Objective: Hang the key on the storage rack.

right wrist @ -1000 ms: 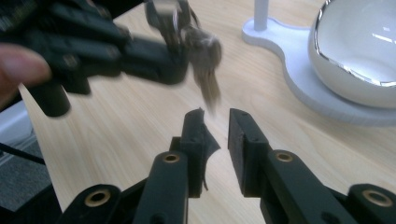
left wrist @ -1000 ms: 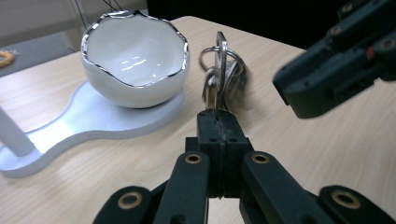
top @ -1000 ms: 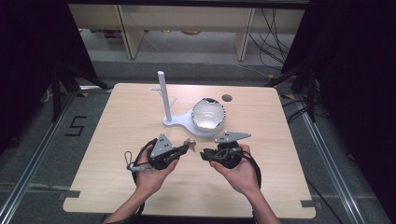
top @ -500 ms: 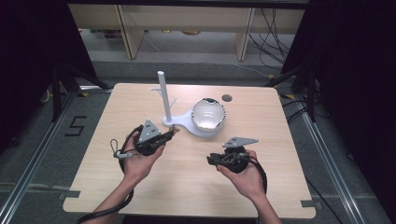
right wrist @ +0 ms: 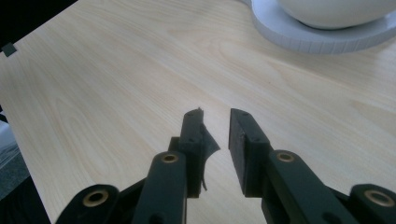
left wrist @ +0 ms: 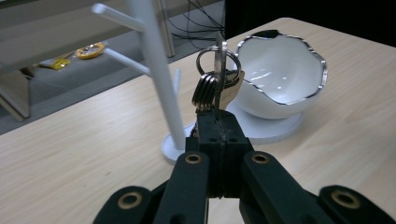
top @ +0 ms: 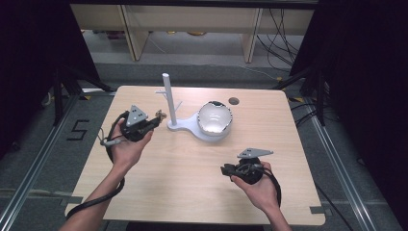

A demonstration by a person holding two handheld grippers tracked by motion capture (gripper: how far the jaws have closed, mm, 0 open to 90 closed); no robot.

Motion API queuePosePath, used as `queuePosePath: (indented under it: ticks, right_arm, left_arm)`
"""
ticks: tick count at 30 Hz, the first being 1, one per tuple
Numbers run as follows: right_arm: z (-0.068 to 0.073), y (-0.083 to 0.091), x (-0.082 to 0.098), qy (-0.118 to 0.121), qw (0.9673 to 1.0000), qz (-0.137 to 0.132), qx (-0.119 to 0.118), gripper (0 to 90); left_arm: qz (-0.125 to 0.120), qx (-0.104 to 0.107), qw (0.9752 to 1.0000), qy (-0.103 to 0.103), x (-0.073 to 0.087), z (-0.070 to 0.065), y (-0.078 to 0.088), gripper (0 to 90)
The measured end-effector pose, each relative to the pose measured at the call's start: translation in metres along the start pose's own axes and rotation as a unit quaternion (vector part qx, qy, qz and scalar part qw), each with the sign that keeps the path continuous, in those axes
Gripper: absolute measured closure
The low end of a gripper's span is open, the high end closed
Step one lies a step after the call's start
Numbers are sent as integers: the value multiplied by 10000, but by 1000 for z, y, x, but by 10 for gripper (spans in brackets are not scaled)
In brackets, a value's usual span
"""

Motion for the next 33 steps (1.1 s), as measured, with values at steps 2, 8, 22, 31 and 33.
queuePosePath:
  ticks: [2,8,22,31,33]
  right_arm:
    - [0,0,1,-9,10000,19,81,760]
    - [-2,-3,6,-63,10000,5,-42,760]
    - [-6,-7,13,-193,9998,36,-61,760]
    - [-8,-7,15,-199,9998,20,8,760]
    - [-7,-8,16,-298,9995,-5,-87,760]
  left_arm:
    - [39,-115,9999,43,-3,9,-2,896]
    - [114,-357,9993,35,-13,26,-9,896]
    - [361,-789,9962,-97,-31,49,-30,896]
    - [518,-972,9931,-397,-38,50,-35,895]
    - [540,-985,9925,-473,-39,49,-35,895]
Point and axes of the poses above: each handheld gripper's, and its own axes: y roughly backward along the jaws, x roughly out of its underside, z roughly to its left, the point moved 3 cm from there along -y, roughly forward along the jaws
